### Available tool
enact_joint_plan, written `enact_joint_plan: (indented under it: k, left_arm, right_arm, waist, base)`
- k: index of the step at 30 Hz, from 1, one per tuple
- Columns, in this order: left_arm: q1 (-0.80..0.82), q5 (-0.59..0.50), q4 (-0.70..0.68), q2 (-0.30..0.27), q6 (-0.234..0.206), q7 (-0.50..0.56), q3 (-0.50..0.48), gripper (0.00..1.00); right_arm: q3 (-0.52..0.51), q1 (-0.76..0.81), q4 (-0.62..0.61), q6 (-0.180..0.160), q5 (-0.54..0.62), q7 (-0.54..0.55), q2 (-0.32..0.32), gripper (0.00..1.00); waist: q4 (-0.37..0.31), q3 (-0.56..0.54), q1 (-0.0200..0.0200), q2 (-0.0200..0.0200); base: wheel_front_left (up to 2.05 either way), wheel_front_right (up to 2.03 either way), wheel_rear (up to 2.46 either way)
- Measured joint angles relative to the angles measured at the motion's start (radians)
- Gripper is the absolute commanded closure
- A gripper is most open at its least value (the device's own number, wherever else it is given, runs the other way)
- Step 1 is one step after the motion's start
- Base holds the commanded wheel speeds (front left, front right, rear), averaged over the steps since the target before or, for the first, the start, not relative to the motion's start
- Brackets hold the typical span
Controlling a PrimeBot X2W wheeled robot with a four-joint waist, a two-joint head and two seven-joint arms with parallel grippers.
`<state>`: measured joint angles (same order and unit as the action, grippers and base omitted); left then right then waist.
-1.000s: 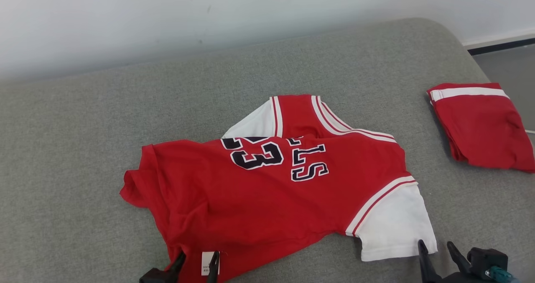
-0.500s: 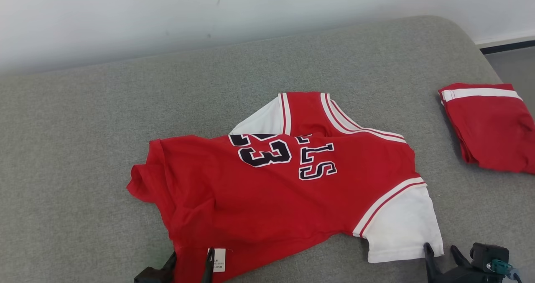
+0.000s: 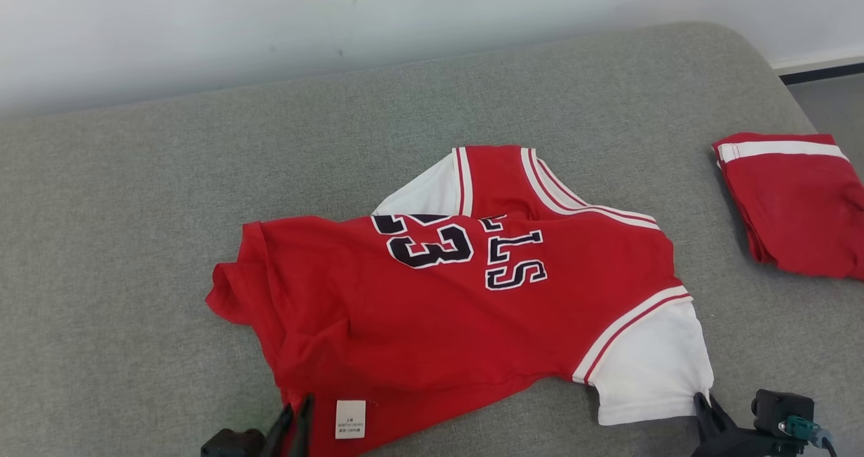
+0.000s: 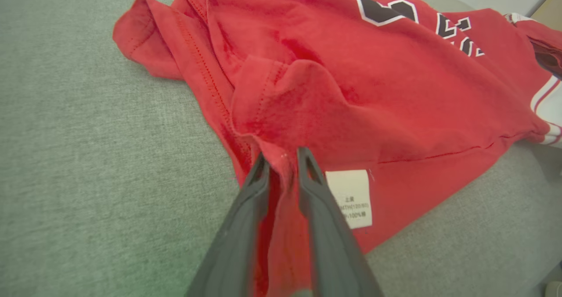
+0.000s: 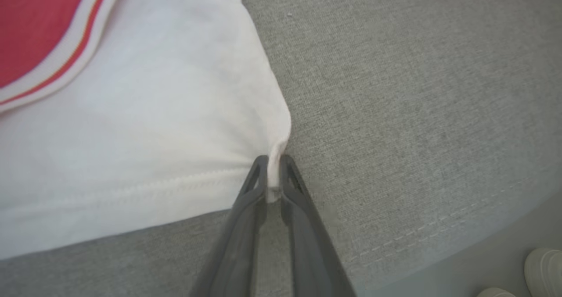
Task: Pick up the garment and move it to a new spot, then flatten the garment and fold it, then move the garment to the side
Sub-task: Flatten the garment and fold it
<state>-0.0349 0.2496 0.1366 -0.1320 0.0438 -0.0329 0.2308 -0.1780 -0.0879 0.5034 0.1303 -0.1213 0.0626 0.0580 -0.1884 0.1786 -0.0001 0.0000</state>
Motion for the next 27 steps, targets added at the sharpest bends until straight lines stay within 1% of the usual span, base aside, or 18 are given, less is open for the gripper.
enact_joint_plan:
  k: [1,4,8,11,16,20,27]
  left_arm:
    - [0.0,0.0,0.0,0.0,0.0,0.001,0.001,1.0]
    - [0.0,0.002,-0.001,-0.001,0.0,0.002,0.004,1.0]
    - [0.004,0.005,-0.012,-0.002,-0.006,-0.037,-0.003,1.0]
    - [0.005,0.013,-0.027,0.002,-0.008,-0.062,-0.007,1.0]
    - [0.005,0.065,-0.066,0.018,0.003,-0.104,-0.019,1.0]
    - [0.008,0.14,-0.118,0.037,0.025,-0.132,-0.037,1.0]
    - [0.06,0.299,-0.224,0.045,0.054,-0.087,-0.067,1.0]
  right_arm:
    - [0.002,-0.001,0.001,0.0,0.0,0.0,-0.002,1.0]
    - [0.008,-0.002,-0.002,0.0,-0.002,0.002,-0.002,1.0]
    - [0.015,0.001,-0.018,0.0,-0.011,-0.012,-0.002,1.0]
    - [0.027,0.004,-0.057,0.0,-0.029,-0.037,-0.002,1.0]
    - [0.054,0.006,-0.164,0.0,-0.103,-0.082,0.007,1.0]
    - [0.068,0.006,-0.269,0.0,-0.18,-0.097,0.024,1.0]
    - [0.081,-0.022,-0.471,0.0,-0.343,-0.071,0.05,1.0]
  waist:
    - [-0.001,0.001,0.0,0.0]
    - [-0.002,0.002,0.0,0.0]
    - [-0.001,0.0,0.0001,0.0]
    - [0.001,-0.004,0.0001,0.0]
    - [0.003,-0.015,0.0,0.0]
    - [0.005,-0.026,0.0,0.0]
    - [0.008,-0.049,0.0001,0.0001]
  base:
    - [0.0,0.0,0.0]
    - [0.0,0.0,0.0]
    - [0.0,0.0,0.0]
    - [0.0,0.0,0.0]
    - [0.0,0.0,0.0]
    - [0.0,0.0,0.0]
    - [0.0,0.0,0.0]
